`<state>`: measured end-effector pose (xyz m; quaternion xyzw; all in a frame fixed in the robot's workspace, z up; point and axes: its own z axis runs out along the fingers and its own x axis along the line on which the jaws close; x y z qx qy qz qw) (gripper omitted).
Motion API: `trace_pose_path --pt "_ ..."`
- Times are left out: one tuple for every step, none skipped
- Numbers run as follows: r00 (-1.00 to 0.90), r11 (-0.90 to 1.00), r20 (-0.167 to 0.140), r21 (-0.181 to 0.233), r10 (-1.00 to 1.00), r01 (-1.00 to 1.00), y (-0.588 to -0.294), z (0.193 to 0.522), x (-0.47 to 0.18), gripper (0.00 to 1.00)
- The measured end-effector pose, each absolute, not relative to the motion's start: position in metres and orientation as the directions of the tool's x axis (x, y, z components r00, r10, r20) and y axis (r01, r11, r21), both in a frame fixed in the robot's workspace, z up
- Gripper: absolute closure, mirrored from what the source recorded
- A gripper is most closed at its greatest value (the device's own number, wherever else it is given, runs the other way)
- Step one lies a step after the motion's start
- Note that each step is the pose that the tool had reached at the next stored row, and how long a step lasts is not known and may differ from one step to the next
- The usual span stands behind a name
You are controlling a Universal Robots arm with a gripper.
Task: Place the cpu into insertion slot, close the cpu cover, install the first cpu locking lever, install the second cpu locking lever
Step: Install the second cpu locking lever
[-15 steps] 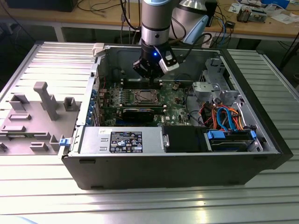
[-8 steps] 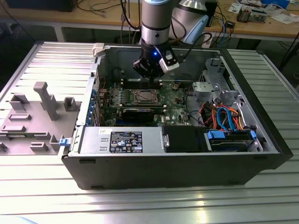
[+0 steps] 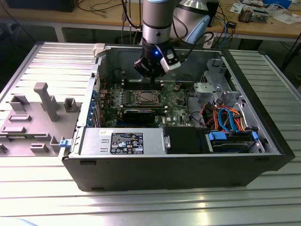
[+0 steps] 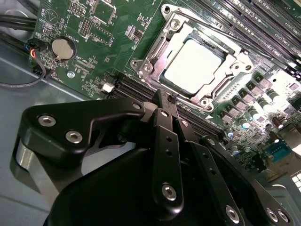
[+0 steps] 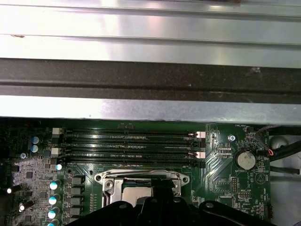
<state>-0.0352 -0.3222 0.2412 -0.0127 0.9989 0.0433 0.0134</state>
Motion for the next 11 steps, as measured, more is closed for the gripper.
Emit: trace_pose_path --pt "-0.999 0.996 -0.028 0.086 -0.024 -0.027 -0.3222 0.2413 -0.0352 0.89" --pt "-0.999 0.996 -0.028 0.086 -0.024 -0.027 -0.3222 0.2413 -0.0352 0.89" --pt "-0.999 0.996 -0.028 0.086 -0.024 -0.027 -0.3222 0.2415 -0.0352 0.89" --pt "-0.999 0.996 -0.028 0.086 -0.024 -0.027 -0.3222 0.2415 -0.0352 0.89" --pt "-0.999 0.996 -0.028 0.086 -0.024 -0.027 -0.3223 0.2415 -0.0352 0.89" --pt "-0.999 0.996 -0.028 0.086 -0.024 -0.027 -0.3226 0.2416 -0.0352 0.89" --pt "-0.999 0.996 -0.028 0.086 -0.024 -0.027 -0.3230 0.2416 -0.0352 0.89" --pt "-0.999 0.996 -0.028 0.086 -0.024 -0.027 -0.3232 0.2415 -0.0352 0.89" --pt "-0.999 0.996 -0.028 0.086 -0.024 -0.026 -0.3233 0.2415 -0.0352 0.89" --pt "-0.999 0.996 -0.028 0.086 -0.024 -0.026 -0.3233 0.2415 -0.0352 0.89" --pt "-0.999 0.996 -0.028 0.086 -0.024 -0.027 -0.3235 0.2415 -0.0352 0.89"
